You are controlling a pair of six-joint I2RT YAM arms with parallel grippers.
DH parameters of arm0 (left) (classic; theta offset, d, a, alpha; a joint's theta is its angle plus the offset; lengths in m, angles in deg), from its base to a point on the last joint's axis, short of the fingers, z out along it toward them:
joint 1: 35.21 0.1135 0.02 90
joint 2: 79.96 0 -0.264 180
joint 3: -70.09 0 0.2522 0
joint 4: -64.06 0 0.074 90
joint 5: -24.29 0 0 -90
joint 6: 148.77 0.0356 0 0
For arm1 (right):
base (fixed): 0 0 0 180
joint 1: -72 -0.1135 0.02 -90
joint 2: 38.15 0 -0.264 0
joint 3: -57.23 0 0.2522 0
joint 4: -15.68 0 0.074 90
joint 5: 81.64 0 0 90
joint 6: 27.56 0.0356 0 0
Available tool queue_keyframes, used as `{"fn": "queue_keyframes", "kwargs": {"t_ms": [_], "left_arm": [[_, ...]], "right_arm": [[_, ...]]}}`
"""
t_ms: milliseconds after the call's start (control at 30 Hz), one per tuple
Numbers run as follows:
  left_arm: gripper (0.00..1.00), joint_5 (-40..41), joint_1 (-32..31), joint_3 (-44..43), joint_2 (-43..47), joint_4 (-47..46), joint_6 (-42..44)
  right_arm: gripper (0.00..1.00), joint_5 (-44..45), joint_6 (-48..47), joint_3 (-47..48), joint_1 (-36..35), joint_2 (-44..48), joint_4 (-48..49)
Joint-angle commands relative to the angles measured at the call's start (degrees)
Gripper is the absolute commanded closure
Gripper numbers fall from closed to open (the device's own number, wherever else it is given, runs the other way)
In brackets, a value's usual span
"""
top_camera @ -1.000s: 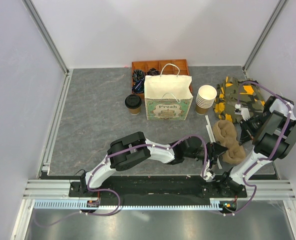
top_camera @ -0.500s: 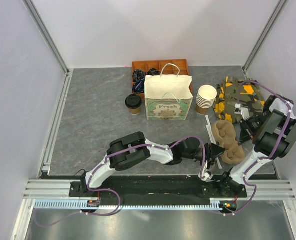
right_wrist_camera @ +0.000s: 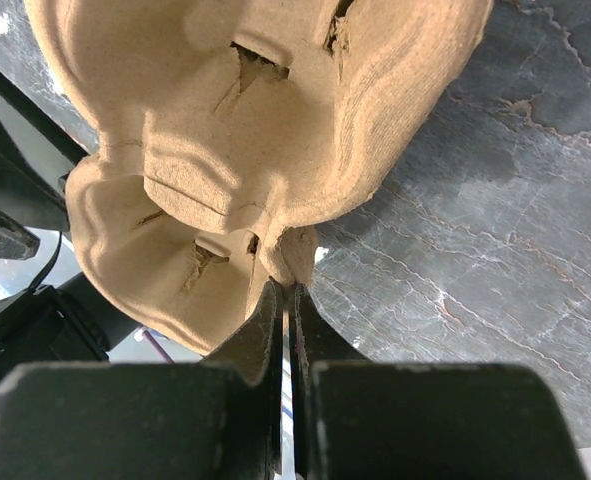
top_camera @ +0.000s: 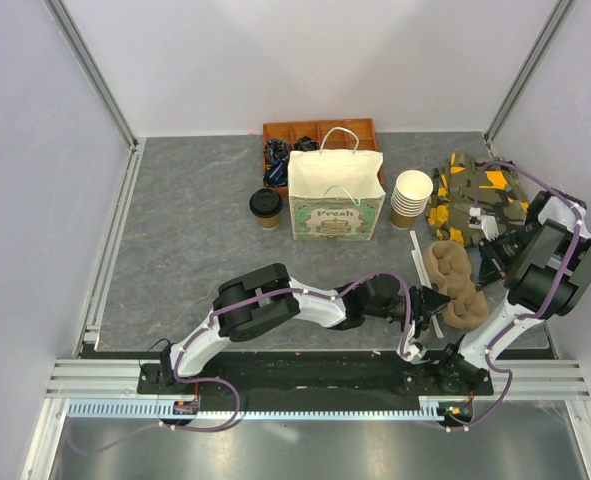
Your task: Pack the takeout coffee
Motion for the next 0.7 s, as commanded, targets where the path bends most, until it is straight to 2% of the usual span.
{"fn": "queue_keyframes", "kwargs": {"t_ms": [0, 333, 667], "left_arm": [[0.69, 0.49, 0.35, -2.72, -1.42, 4.19, -1.07], [0.76, 0.32, 0.44, -6.94, -2.3, 10.87, -0.11], [0.7, 2.42, 0.44, -8.35, -2.66, 18.25, 2.09]], "right_arm": [[1.0, -2.35, -2.27, -1.25, -0.49, 0.37, -1.55], [1.0, -2.35, -2.62, -1.43, -0.49, 2.39, -1.54], [1.0, -2.35, -2.71, -1.52, -0.49, 3.36, -1.55]]}}
